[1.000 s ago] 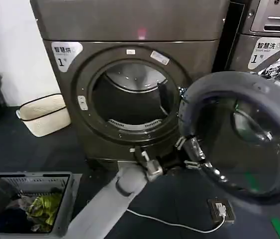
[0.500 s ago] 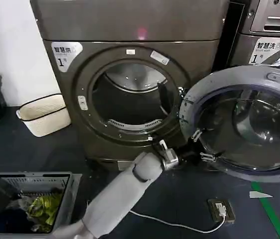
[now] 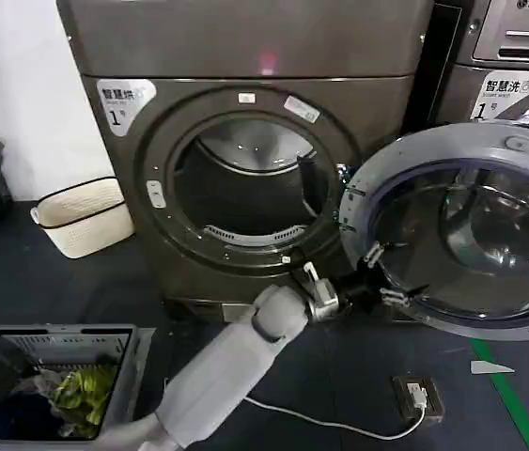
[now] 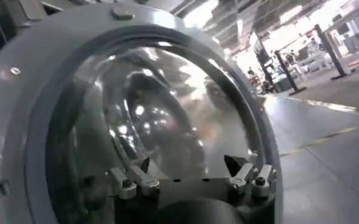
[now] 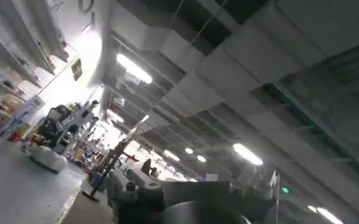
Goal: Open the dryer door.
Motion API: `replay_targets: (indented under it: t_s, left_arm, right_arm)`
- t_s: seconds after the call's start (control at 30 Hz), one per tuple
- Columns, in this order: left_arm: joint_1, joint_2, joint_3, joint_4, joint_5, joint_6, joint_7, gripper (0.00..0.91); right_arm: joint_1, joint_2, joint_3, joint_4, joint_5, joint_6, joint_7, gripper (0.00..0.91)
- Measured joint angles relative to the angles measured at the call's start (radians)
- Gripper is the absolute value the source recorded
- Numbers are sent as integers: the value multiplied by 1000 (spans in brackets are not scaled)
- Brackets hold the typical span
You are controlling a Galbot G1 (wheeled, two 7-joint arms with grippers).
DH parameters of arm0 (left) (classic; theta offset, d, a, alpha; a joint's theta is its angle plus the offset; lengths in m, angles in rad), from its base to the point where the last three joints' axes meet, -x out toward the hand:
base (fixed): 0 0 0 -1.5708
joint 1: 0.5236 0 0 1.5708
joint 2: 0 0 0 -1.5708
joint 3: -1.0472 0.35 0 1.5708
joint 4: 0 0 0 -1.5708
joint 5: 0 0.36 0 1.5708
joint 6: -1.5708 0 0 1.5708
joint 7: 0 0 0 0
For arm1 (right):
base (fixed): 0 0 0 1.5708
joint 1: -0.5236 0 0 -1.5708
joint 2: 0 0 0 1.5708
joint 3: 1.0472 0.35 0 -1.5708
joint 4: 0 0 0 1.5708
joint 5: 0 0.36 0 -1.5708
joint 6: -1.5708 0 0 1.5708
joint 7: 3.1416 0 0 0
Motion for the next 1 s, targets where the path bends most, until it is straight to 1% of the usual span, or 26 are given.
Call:
replay_targets:
  t_s: [0.13, 0.27, 0.33, 0.43, 0.53, 0.63, 0.73, 0.9, 1.0]
  left_arm:
    - [39, 52, -7, -69, 24, -8, 12, 907]
    - [97, 150, -24, -183, 16, -14, 21, 907]
    - [125, 207, -34, -243, 38, -20, 30, 907]
    - [163, 299, -54, -333, 93, -43, 42, 907]
    - [195, 388, -77, -412, 135, -83, 63, 907]
    - [226, 498, -105, -485, 184, -152, 80, 907]
    - [258, 632, -154, -542, 262, -233, 83, 907]
    - [360, 857, -290, -636, 452, -374, 56, 907]
    - [431, 983, -377, -656, 583, -494, 39, 907]
  right_arm:
    - [14, -14, -16, -5, -2, 13, -21, 907]
    - [31, -34, -37, -19, -5, 20, -33, 907]
    - [37, -44, -45, -24, -11, 21, -36, 907]
    - [48, -57, -57, -36, -13, 21, -42, 907]
    - [56, -78, -69, -53, -15, 33, -50, 907]
    - [68, -98, -81, -73, -19, 36, -56, 907]
    - [78, -116, -94, -83, -23, 36, -61, 907]
    - [97, -149, -122, -110, -28, 37, -68, 907]
    - [107, -162, -134, -121, -26, 47, -81, 907]
